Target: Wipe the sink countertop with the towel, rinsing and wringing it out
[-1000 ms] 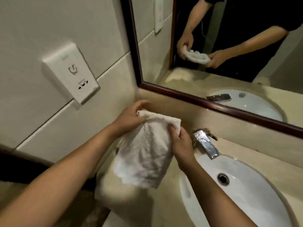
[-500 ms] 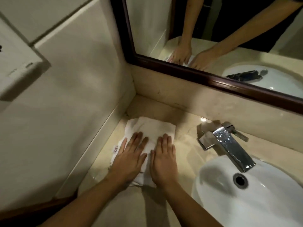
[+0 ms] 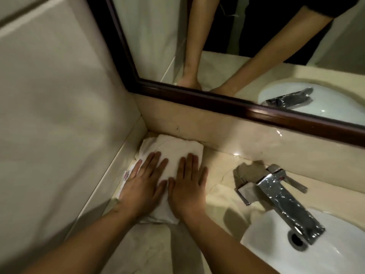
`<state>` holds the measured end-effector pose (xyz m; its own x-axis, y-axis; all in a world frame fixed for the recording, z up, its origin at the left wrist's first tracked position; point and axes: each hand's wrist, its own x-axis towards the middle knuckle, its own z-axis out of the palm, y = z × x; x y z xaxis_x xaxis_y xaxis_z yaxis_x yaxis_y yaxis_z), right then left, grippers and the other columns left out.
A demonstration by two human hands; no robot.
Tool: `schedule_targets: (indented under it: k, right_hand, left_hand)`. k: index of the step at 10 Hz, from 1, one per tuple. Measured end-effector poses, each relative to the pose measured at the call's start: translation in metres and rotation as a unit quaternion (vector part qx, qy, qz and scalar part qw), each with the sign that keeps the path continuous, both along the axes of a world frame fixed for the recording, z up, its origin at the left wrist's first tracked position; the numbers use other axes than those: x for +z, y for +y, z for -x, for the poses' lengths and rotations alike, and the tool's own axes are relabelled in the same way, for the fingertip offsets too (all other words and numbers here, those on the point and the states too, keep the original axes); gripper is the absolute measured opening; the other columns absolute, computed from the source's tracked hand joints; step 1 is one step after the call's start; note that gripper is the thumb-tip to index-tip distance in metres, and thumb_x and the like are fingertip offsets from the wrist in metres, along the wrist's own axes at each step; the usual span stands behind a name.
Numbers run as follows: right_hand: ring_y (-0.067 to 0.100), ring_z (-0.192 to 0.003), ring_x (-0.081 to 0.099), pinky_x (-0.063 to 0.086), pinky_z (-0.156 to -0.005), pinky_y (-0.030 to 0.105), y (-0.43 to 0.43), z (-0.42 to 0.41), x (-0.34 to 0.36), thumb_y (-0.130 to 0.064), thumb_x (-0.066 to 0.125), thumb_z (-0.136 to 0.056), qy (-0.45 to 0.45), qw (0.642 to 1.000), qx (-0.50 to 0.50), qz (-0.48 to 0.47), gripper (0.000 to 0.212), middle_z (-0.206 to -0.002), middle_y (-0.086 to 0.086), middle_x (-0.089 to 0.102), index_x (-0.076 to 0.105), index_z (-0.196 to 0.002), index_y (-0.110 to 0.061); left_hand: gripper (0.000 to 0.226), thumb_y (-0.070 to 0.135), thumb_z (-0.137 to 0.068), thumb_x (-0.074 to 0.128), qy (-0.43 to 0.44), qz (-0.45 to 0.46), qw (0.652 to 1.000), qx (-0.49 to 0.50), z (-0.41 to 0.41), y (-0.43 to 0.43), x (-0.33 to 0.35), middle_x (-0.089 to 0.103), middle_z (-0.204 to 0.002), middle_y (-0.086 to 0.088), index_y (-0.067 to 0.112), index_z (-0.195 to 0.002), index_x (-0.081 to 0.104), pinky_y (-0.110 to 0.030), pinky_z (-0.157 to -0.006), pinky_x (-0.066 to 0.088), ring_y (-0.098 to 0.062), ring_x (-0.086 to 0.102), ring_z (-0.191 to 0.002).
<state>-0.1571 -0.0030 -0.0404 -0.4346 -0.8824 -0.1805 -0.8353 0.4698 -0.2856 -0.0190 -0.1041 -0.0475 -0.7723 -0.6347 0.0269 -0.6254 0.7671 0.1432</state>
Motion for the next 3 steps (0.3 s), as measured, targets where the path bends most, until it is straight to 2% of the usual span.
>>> schedule_targets:
  k: [1,2,3]
  right_hand:
    - [0.031,-0.154,-0.026,-0.018,-0.121,0.058,-0.003,0.01,0.024,-0.048,0.016,-0.104,-0.024,0.998,0.035,-0.042,0.073,-0.167,0.017,-0.021,-0.008,-0.16,-0.008]
    - [0.036,-0.158,0.003,0.005,-0.125,0.059,0.007,0.036,0.078,-0.045,0.037,-0.104,-0.1,0.984,0.1,-0.111,0.07,-0.171,0.018,0.0,0.021,-0.161,-0.007]
    - [0.031,-0.146,0.037,0.031,-0.12,0.043,0.07,0.04,0.115,-0.053,0.027,-0.097,-0.187,0.972,0.097,-0.107,0.052,-0.168,0.009,0.026,0.043,-0.146,-0.042]
  left_hand:
    - [0.063,0.052,-0.105,0.031,0.001,0.013,1.0,0.002,0.001,0.002,0.003,0.019,-0.172,0.002,0.029,-0.163,0.027,-0.042,-0.126,0.012,-0.014,0.01,-0.16]
    - [0.06,0.048,-0.107,0.02,-0.001,0.041,0.999,0.031,0.007,0.007,-0.002,0.034,-0.166,-0.003,0.027,-0.163,0.027,-0.047,-0.122,0.009,-0.018,0.015,-0.157]
    - [0.065,0.031,-0.092,0.035,0.063,0.026,0.994,0.087,0.007,0.045,-0.019,0.048,-0.155,-0.014,0.017,-0.155,0.036,-0.061,-0.108,0.027,-0.024,0.019,-0.154]
